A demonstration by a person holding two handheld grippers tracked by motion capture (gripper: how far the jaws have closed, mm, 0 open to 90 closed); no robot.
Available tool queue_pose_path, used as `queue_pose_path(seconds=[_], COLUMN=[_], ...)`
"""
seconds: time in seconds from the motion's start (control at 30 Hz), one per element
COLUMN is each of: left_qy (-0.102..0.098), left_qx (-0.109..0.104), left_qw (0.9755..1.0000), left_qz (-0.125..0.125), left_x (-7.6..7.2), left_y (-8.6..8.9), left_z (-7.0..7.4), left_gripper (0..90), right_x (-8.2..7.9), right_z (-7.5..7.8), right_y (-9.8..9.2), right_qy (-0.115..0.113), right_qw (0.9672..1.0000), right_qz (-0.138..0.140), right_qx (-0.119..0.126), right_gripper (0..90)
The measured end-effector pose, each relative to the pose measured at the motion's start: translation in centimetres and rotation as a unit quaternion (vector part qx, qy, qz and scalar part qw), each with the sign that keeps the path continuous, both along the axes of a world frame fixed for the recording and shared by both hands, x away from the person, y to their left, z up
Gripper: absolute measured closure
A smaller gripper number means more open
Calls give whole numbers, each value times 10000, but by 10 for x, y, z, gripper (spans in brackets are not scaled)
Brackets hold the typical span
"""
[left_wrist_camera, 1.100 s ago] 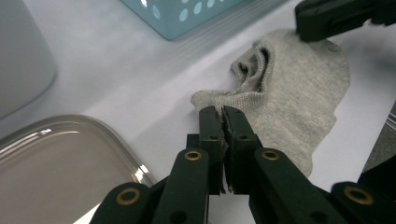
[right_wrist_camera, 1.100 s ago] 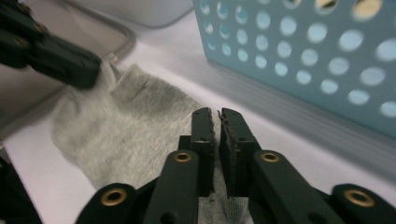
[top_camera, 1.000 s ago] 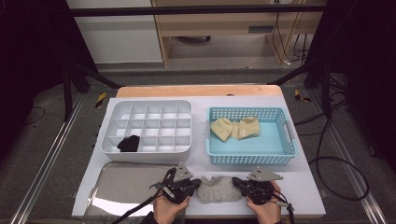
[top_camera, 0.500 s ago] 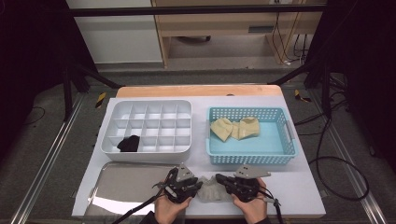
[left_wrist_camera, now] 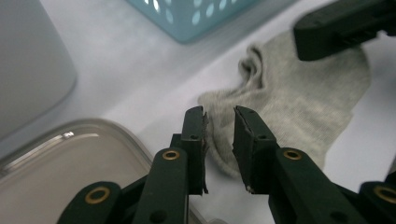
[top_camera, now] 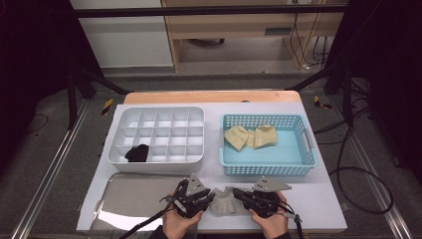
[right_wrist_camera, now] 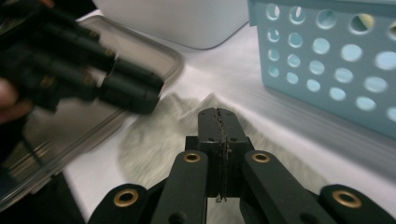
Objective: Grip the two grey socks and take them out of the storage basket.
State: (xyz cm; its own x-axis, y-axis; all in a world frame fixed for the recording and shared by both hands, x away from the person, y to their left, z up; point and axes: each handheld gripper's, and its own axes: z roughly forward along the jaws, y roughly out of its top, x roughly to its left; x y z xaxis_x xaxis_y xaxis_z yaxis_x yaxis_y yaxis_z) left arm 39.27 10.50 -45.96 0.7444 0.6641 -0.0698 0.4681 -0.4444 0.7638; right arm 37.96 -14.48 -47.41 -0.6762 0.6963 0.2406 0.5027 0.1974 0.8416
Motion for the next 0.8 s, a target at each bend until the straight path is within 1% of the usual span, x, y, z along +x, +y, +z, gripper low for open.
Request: queue_pose_path(seconds=[0.1, 0.17, 0.23, 0.27, 0.33, 0.37, 0.43, 0.47, 0.5, 0.53, 0.57, 0.6, 0.63, 0.67, 0.73, 0.8], left_qy=[-86, -51, -27, -25, 6, 9, 116, 118, 105, 67, 32, -9, -41, -58, -105, -125], left_qx=[-160, -225, -154, -88, 82, 166, 299, 319, 272, 268, 242, 187, 153, 137, 100, 19], left_qw=[9998, 9997, 9996, 9996, 9995, 9995, 9992, 9991, 9992, 9993, 9994, 9995, 9995, 9995, 9994, 9993], left_qz=[-21, -110, -222, -270, -299, -280, -240, -245, -267, -266, -242, -239, -264, -287, -315, -347], left_x=[-1, 0, 0, 0, 2, 3, 7, 8, 8, 7, 5, 3, 1, -1, -4, -7], left_y=[-1, -6, -16, -21, -29, -32, -32, -31, -30, -30, -29, -27, -25, -23, -21, -19], left_z=[6, 7, 5, 3, -1, -5, -11, -13, -13, -11, -8, -5, -2, 0, 3, 5], left_gripper=[796, 838, 855, 859, 864, 870, 876, 878, 878, 871, 854, 842, 834, 828, 825, 830], right_x=[-12, -16, -17, -17, -17, -17, -18, -19, -18, -19, -19, -19, -19, -19, -19, -18], right_z=[-3, -9, -16, -20, -23, -23, -23, -22, -22, -21, -20, -18, -16, -13, -8, -6], right_y=[-9, -14, -17, -18, -18, -19, -19, -20, -20, -21, -22, -24, -26, -29, -35, -42], right_qy=[87, 159, 269, 321, 282, 281, 281, 312, 303, 332, 315, 294, 215, 167, 71, 33], right_qw=[9998, 9995, 9991, 9990, 9993, 9993, 9992, 9991, 9992, 9992, 9993, 9995, 9998, 9998, 9997, 9991], right_qz=[84, 88, 63, 77, 96, 102, 112, 101, 110, 91, 82, 47, 20, -44, -229, -411], right_qx=[-140, -240, -317, -312, -232, -240, -258, -252, -248, -223, -169, -108, -18, 33, 53, 6], right_gripper=[900, 900, 900, 900, 900, 900, 900, 900, 900, 900, 896, 887, 877, 867, 838, 803])
